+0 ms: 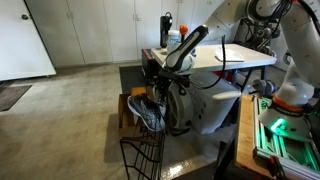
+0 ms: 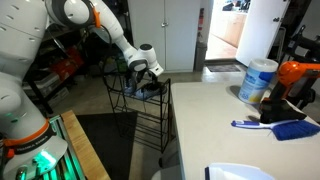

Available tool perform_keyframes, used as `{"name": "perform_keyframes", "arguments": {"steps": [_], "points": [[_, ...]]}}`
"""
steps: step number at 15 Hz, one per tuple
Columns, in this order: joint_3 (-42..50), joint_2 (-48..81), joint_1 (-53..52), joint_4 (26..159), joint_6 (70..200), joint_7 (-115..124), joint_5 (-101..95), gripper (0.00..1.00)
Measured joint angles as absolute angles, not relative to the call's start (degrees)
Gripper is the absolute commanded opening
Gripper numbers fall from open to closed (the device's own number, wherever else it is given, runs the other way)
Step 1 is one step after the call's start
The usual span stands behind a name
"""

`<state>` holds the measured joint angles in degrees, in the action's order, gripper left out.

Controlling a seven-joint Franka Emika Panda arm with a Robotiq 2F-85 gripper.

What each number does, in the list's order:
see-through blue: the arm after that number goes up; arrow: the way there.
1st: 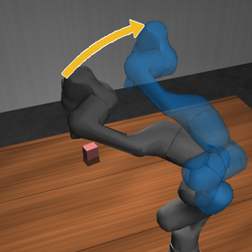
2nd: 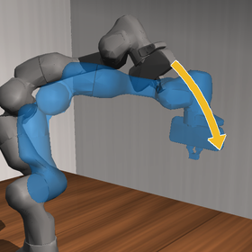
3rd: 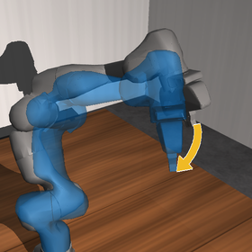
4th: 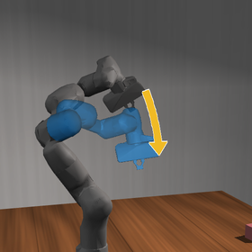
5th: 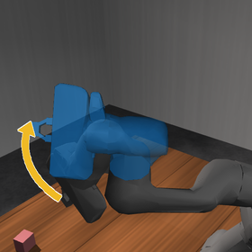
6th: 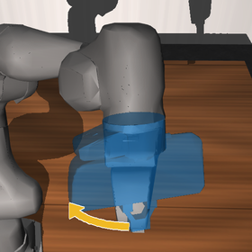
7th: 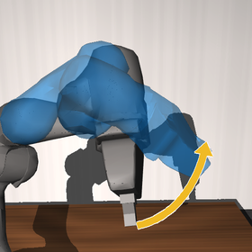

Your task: Pick up the shoe on the right side of the shoe rack and move it on the left side of the shoe on the shoe rack

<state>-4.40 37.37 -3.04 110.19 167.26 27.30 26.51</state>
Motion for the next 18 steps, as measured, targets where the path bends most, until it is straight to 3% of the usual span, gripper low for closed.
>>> {"name": "perform_keyframes", "arguments": {"steps": [18], "points": [[-4.46, 36.22, -1.92, 109.88, 161.85, 20.86, 24.69, 0.05]]}}
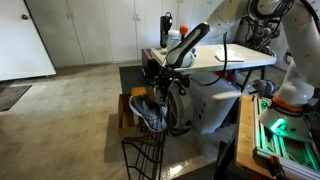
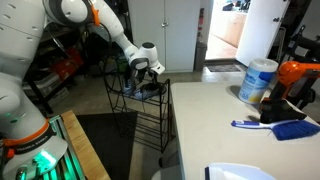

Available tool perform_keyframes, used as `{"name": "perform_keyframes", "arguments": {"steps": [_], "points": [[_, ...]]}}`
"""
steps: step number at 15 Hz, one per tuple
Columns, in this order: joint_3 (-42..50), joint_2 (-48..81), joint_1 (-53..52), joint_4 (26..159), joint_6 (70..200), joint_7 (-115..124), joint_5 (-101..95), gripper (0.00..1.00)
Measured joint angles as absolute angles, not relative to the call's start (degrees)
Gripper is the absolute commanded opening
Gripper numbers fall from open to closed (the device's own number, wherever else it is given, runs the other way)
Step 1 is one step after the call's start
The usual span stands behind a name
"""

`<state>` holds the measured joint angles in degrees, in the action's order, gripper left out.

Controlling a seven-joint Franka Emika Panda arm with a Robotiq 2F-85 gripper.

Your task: Pick up the shoe on the right side of the shoe rack and move it on the left side of the shoe on the shoe rack

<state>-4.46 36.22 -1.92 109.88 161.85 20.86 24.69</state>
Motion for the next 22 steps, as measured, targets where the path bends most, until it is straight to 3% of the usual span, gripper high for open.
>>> {"name": "perform_keyframes", "arguments": {"steps": [14, 22], "points": [[-15.94, 35.35, 8.8, 109.72, 161.2, 3.04, 27.36, 0.05], [-16.58, 32.32, 6.88, 112.61, 162.14, -3.47, 26.77, 0.05]]}}
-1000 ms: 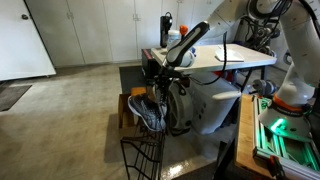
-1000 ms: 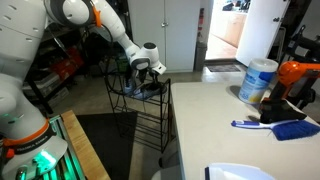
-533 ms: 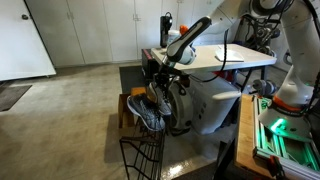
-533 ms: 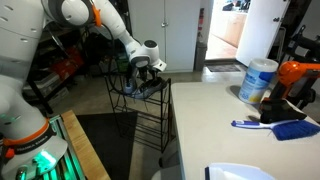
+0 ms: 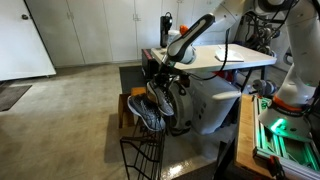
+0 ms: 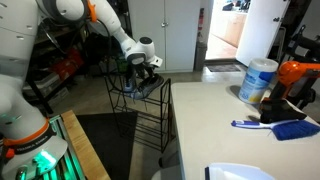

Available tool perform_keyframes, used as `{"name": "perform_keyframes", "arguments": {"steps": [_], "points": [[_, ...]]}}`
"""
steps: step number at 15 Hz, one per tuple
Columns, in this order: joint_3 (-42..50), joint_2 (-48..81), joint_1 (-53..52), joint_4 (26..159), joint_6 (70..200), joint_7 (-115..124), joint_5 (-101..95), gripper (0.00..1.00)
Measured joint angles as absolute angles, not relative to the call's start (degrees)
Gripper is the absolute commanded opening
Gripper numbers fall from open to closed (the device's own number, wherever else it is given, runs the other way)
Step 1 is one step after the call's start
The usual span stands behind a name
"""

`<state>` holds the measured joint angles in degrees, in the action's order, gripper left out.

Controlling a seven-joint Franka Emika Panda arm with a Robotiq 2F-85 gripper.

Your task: Pick up the shoe on the right side of the shoe rack and move it on the left side of the shoe on the shoe rack

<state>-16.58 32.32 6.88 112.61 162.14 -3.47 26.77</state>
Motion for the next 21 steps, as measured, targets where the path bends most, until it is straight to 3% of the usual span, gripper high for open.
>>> {"name": "perform_keyframes", "arguments": {"steps": [11, 21], "points": [[-16.85, 30.56, 2.13, 120.81, 183.35, -4.79, 16.07, 0.04], [-11.66, 31.3, -3.72, 121.64, 186.67, -4.65, 6.07, 0.08]]}}
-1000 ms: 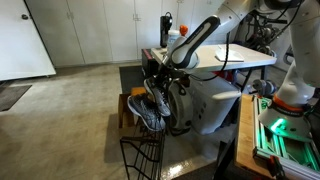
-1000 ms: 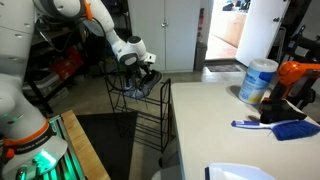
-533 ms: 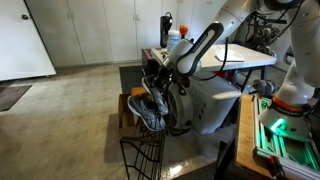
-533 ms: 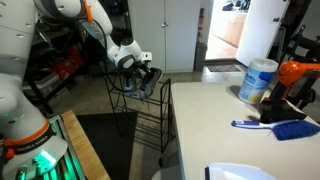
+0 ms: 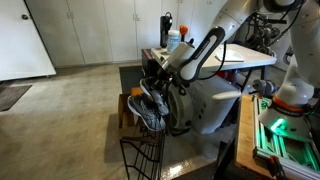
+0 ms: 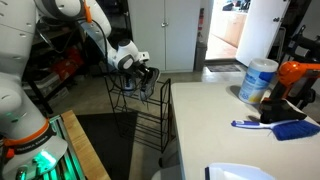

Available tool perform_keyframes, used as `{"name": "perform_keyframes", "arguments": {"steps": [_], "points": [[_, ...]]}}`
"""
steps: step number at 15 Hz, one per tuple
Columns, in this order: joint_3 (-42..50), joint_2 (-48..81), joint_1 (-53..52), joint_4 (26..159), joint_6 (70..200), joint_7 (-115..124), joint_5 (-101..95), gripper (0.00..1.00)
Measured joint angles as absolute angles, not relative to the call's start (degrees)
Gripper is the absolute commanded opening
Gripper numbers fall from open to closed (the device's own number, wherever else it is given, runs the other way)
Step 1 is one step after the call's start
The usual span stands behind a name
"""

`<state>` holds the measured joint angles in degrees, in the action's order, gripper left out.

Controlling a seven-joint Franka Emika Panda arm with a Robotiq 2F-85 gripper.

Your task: Pick up the shoe on the right side of the shoe rack and move it on the left side of the shoe on the shoe rack

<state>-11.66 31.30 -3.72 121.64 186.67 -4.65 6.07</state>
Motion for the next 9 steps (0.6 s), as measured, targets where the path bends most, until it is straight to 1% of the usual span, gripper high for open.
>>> {"name": "perform_keyframes", "arguments": {"steps": [1, 9], "points": [[-11.56, 31.3, -3.87, 121.64, 186.67, -4.65, 6.03, 0.03], [-11.86, 31.4, -4.81, 121.64, 186.69, -6.15, -1.52, 0.03]]}}
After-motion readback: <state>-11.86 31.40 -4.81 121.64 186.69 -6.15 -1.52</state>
